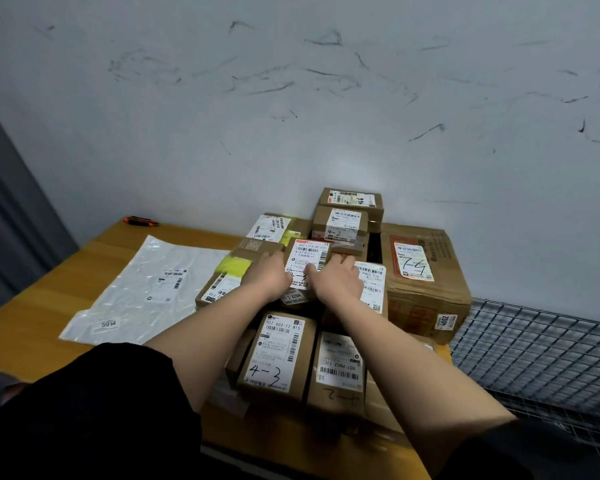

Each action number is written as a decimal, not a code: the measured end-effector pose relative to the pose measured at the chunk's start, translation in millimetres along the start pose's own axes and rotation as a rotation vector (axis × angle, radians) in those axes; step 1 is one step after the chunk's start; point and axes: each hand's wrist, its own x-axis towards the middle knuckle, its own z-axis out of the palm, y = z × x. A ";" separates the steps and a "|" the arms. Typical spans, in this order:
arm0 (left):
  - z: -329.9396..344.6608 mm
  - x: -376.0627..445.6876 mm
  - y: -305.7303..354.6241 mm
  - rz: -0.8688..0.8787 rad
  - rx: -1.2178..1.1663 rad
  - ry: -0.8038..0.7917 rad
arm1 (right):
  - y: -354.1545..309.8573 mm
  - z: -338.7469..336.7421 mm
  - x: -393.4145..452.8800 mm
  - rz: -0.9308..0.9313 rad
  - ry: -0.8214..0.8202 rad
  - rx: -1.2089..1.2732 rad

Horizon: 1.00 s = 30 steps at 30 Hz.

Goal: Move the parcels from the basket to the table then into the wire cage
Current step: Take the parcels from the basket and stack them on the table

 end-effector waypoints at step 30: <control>-18.4 -332.7 -475.1 -0.518 0.123 -0.079 | -196.0 301.0 -329.2 -0.621 -0.351 -0.278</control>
